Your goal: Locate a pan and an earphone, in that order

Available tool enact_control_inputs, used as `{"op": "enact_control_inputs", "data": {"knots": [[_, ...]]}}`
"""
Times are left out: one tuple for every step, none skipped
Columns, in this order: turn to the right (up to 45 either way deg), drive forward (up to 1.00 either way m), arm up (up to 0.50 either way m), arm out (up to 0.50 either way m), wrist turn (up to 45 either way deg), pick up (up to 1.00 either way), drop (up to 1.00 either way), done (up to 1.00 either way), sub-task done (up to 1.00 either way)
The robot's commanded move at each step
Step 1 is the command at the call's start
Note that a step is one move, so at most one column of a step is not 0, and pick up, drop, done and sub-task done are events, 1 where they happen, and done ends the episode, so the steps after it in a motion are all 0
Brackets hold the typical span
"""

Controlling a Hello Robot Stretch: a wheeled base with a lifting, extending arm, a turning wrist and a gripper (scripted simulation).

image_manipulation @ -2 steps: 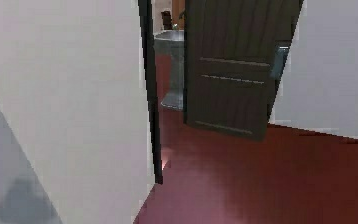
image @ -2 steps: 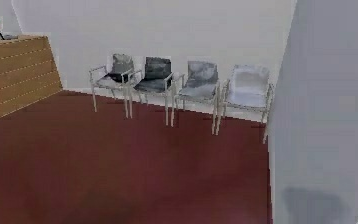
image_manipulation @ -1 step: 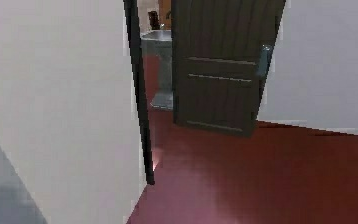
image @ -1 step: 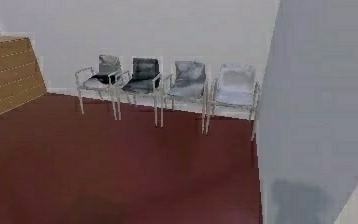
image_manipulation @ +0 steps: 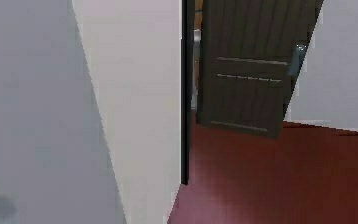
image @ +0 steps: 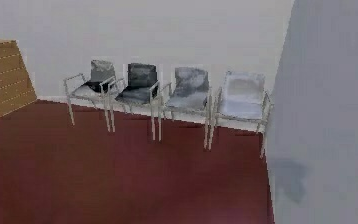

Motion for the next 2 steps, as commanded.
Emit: {"op": "enact_control_inputs", "data": {"knots": [[-45.0, 0.00, 0.00, 0.00, 0.0, 0.00, 0.00, 0.00, 0.00], [-45.0, 0.00, 0.00, 0.00, 0.0, 0.00, 0.00, 0.00, 0.00]]}}
